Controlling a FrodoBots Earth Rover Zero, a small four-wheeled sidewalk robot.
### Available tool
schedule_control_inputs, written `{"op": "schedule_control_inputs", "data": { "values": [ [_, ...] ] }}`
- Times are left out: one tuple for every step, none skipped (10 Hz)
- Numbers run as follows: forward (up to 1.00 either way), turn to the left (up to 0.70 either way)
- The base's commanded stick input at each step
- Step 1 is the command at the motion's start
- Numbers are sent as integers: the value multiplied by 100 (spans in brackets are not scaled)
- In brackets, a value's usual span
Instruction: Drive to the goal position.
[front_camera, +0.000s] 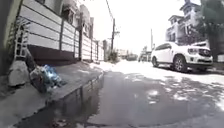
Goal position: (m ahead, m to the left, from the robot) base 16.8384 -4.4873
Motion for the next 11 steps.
{"op": "schedule_control_inputs", "data": {
  "values": [
    [100, 0],
    [100, 0],
    [100, -2],
    [100, -3],
    [100, -3],
    [100, 0],
    [100, -8],
    [100, -16],
    [100, -29],
    [100, -30],
    [100, -32]
  ]
}}
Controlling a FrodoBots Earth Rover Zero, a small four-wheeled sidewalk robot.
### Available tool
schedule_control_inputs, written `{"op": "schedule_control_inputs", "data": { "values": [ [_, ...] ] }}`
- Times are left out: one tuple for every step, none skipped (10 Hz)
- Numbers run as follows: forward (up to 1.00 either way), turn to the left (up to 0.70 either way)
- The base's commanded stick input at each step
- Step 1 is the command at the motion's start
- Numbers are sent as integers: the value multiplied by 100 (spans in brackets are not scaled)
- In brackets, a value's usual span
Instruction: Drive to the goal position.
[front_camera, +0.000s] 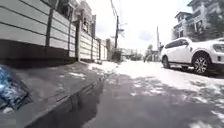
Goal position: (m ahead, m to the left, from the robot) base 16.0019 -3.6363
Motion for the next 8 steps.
{"op": "schedule_control_inputs", "data": {
  "values": [
    [100, -34],
    [100, -36],
    [100, -37],
    [100, -39],
    [100, -36],
    [100, -27],
    [100, -13],
    [100, 0]
  ]
}}
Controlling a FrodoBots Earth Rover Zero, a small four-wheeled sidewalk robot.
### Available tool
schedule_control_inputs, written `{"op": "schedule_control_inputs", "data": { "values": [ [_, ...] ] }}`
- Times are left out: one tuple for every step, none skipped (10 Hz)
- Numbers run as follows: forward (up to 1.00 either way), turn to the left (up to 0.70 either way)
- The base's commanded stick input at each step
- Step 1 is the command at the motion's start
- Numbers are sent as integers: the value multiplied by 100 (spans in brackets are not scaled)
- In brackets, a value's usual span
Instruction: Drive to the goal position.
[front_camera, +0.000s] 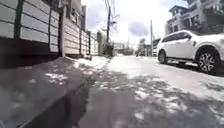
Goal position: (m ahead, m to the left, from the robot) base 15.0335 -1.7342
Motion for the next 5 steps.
{"op": "schedule_control_inputs", "data": {
  "values": [
    [100, 0],
    [100, 0],
    [100, -2],
    [100, -22],
    [100, -27]
  ]
}}
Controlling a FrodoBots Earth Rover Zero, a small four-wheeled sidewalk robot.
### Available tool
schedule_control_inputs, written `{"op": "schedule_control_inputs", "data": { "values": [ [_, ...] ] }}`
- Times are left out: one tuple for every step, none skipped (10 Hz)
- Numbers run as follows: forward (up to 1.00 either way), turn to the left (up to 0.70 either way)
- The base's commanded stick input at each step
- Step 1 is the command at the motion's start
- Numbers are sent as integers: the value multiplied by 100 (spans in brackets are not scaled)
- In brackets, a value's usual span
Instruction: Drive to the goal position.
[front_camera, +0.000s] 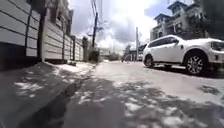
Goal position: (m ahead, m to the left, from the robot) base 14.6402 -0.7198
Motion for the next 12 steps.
{"op": "schedule_control_inputs", "data": {
  "values": [
    [100, -13],
    [100, 0],
    [100, 0],
    [100, 0],
    [100, 0],
    [100, 0],
    [100, 0],
    [100, 0],
    [100, 0],
    [100, 0],
    [100, 0],
    [100, 0]
  ]
}}
